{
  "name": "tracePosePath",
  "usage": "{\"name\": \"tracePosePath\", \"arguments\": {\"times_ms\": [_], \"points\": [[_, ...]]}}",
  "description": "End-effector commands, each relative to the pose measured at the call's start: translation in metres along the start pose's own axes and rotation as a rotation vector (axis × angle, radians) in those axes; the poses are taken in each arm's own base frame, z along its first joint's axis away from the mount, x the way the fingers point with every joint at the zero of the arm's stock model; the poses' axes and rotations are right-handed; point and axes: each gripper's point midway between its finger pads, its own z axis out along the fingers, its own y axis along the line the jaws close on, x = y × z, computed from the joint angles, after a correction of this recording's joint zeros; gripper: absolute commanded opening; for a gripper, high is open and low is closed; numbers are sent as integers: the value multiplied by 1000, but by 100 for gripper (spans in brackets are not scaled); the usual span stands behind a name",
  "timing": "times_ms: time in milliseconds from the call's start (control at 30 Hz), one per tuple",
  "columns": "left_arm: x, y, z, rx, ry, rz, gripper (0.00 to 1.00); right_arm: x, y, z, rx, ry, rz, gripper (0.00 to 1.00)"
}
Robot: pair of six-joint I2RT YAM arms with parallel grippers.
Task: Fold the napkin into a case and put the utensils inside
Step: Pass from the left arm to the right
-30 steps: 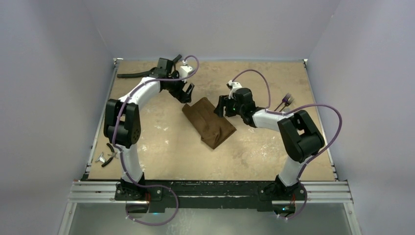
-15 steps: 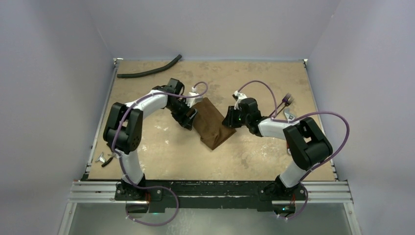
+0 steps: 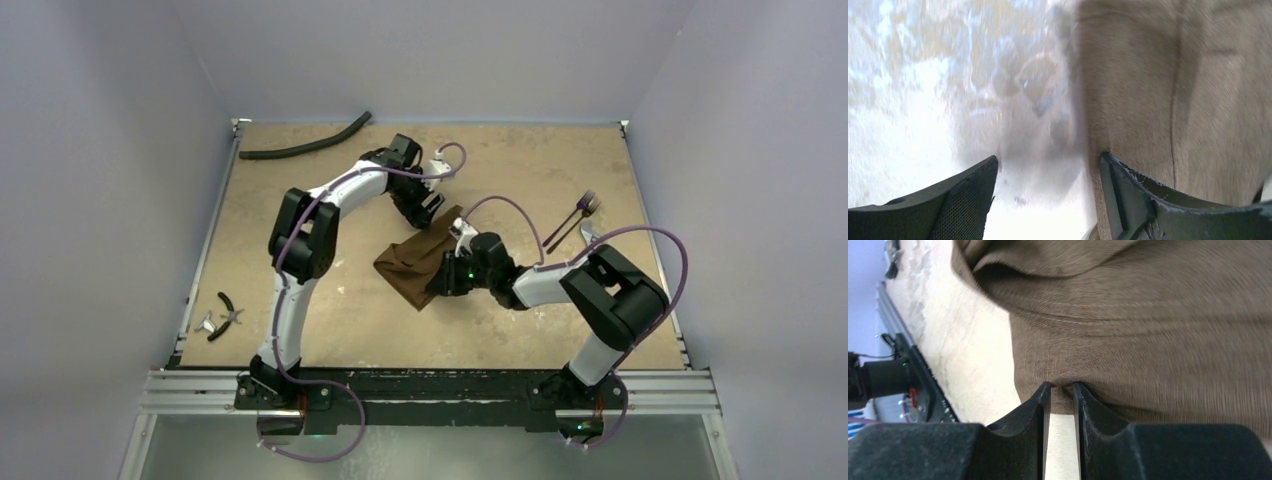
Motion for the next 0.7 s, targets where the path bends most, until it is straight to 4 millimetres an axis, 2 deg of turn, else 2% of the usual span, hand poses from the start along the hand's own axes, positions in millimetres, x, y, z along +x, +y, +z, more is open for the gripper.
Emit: {"name": "tracePosePath", "arguments": {"times_ms": [0, 133, 200, 300, 367, 433, 533, 600, 667], "points": [[-27, -12, 2, 45, -5, 67, 73, 4, 32, 7, -105, -20, 49, 27], [-34, -17, -22, 40, 17, 143, 77, -7, 38, -12, -82, -59, 34, 32], [-40, -15, -44, 4, 10, 186, 82, -22, 45, -25, -83, -102, 5, 33], [-52, -18, -79, -30, -13, 221, 96, -40, 52, -38, -93, -146, 0, 32], [-55, -25, -102, -38, -28, 235, 99, -50, 55, -42, -94, -173, 4, 31], [-52, -36, -119, -25, -40, 255, 99, -57, 52, -42, -77, -194, 22, 24], [-38, -53, -138, -1, -43, 294, 98, -61, 31, -35, -27, -202, 99, 0], [-38, -58, -152, -12, -59, 324, 99, -67, 19, -35, -45, -208, 141, 0], [-52, -56, -173, -68, -108, 343, 99, -77, 14, -38, -44, -242, 144, 3]]}}
